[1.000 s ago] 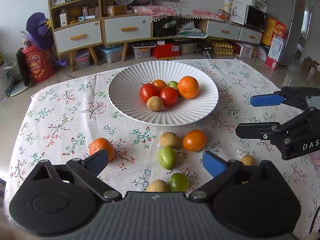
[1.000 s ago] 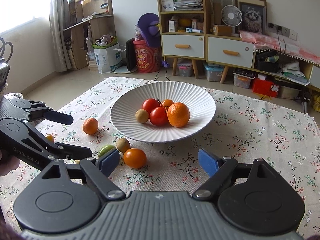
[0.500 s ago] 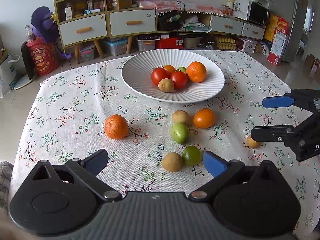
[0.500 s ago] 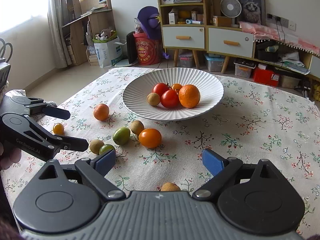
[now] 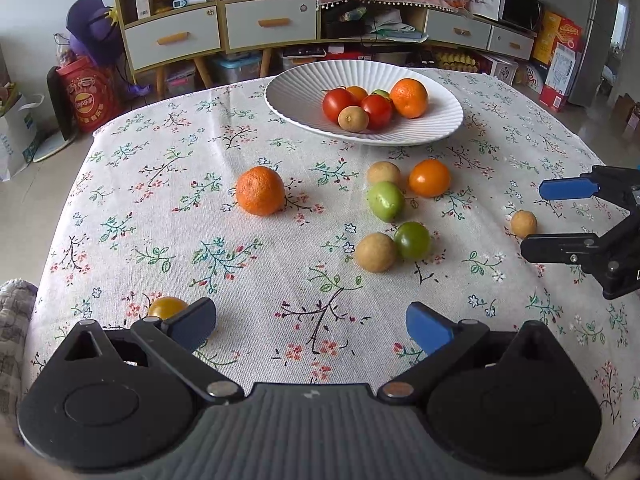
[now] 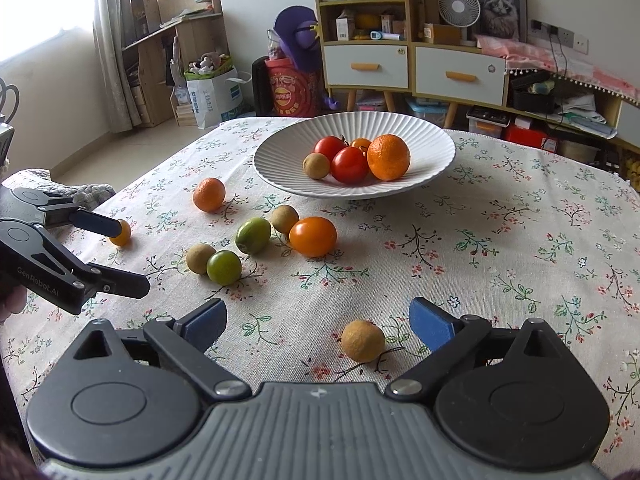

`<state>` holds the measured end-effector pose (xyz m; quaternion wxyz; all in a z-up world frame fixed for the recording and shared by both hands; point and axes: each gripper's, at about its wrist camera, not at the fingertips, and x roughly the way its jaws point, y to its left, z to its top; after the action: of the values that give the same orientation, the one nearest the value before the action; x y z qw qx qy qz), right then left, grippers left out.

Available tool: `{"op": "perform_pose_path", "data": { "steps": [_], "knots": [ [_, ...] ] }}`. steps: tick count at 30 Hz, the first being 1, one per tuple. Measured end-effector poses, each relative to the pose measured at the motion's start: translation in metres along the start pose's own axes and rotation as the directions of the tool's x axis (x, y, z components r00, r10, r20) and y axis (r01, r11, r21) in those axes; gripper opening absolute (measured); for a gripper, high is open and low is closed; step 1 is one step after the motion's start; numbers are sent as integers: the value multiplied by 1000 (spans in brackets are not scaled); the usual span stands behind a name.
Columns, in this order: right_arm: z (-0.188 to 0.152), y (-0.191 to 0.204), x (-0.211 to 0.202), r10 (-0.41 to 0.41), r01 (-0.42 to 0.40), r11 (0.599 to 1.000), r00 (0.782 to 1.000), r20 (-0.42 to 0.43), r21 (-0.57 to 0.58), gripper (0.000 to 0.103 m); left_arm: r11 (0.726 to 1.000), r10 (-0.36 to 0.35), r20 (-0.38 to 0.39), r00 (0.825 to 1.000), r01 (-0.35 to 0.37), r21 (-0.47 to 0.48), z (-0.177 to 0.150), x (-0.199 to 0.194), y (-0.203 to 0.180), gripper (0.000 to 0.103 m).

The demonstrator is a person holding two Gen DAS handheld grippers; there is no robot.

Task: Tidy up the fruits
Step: 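Grasp a tan round fruit with the right tool while the left tool grasps a brown kiwi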

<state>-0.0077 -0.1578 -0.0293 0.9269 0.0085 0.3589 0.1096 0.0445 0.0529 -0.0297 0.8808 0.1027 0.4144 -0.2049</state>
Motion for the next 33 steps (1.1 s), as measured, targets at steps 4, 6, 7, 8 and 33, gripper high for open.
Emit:
{"op": "perform_pose_path", "data": {
  "steps": [4, 6, 7, 8, 33],
  "knots": [
    [-7, -4, 5, -47, 47, 999, 999, -13, 10, 97, 1000, 4, -10, 1000, -4, -13, -7, 6, 4, 100],
    [-11, -6, 8, -60, 61, 998, 998, -23, 18, 96, 1000, 1, 6, 1000, -1, -14, -10, 9, 3, 100],
    [-13, -7, 9, -66, 67, 998, 997, -28, 17, 96, 1000, 0, 15, 1000, 1, -15, -11, 10, 3, 100],
    [-14, -7, 10, -68, 69, 998, 997, -35, 15, 94, 1000, -3, 23, 1000, 4, -15, -12, 12, 2, 100],
    [-21, -16, 3, -82, 81, 996, 997, 10, 23, 43, 997, -68, 161, 985, 63, 36, -7, 27, -16, 81]
  ]
}}
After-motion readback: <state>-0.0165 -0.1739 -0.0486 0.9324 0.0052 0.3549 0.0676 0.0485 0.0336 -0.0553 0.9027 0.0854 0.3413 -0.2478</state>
